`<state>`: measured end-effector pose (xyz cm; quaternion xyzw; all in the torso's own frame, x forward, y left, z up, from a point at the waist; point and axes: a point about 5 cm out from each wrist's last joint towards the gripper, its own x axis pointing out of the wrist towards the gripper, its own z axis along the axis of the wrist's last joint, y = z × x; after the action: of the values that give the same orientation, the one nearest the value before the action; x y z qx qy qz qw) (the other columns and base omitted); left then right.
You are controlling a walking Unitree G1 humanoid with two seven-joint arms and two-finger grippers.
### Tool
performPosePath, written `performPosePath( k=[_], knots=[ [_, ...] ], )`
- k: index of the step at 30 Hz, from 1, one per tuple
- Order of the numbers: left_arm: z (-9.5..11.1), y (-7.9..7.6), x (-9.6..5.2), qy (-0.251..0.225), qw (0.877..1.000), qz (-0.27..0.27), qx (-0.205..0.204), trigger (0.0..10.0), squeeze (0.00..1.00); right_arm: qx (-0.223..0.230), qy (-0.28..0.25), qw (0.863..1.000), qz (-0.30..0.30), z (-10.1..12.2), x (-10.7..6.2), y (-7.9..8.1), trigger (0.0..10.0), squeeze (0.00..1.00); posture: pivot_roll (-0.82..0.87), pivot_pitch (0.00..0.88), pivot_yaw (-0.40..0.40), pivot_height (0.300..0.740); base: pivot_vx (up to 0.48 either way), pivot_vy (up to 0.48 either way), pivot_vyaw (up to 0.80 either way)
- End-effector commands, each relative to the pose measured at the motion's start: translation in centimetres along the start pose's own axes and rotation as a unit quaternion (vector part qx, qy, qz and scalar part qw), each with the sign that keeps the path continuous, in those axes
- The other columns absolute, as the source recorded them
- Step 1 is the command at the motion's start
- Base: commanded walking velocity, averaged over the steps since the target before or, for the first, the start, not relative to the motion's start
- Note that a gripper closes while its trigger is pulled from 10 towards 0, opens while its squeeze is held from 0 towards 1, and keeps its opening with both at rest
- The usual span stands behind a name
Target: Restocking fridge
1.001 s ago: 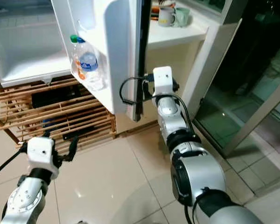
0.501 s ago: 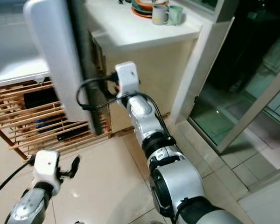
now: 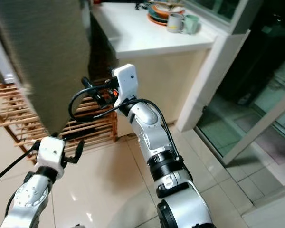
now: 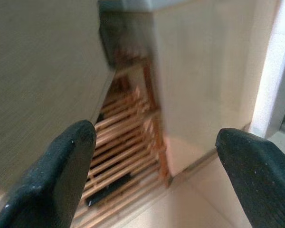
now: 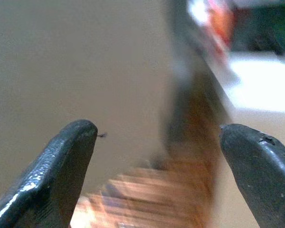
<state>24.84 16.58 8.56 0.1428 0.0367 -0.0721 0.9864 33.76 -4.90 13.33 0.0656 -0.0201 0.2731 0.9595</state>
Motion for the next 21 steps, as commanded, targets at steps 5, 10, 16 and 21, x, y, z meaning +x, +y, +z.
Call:
performPosePath(
  k=[5, 10, 16, 21],
  knots=[
    [4.4, -0.1, 2.3, -0.088, 0.994, 0.01, -0.057, 10.0, 0.0, -0.033, 0.043, 0.993, -0.103, -1.0, -3.2, -6.2, 10.0, 0.0, -0.03, 0.0, -0.034, 0.74, 0.0, 0.0, 0.0],
    [5.8, 0.8, 4.1, -0.099, 0.985, 0.058, -0.13, 10.0, 0.0, -0.023, 0.036, 0.993, -0.113, -1.4, -4.0, -6.3, 10.0, 0.0, -0.04, 0.0, -0.033, 0.74, 0.46, 0.0, 0.0],
    [5.5, 0.6, 4.1, -0.089, 0.985, 0.059, -0.136, 10.0, 0.0, -0.013, 0.033, 0.993, -0.117, -2.1, -4.5, -5.8, 10.0, 0.0, -0.05, 0.0, -0.024, 0.74, 0.443, 0.0, 0.37],
    [4.9, 0.8, 4.3, -0.071, 0.989, 0.066, -0.114, 10.0, 0.0, -0.016, 0.043, 0.994, -0.104, -2.9, -4.5, -5.0, 10.0, 0.0, -0.04, 0.0, -0.02, 0.74, 0.442, 0.0, 0.48]
  ],
)
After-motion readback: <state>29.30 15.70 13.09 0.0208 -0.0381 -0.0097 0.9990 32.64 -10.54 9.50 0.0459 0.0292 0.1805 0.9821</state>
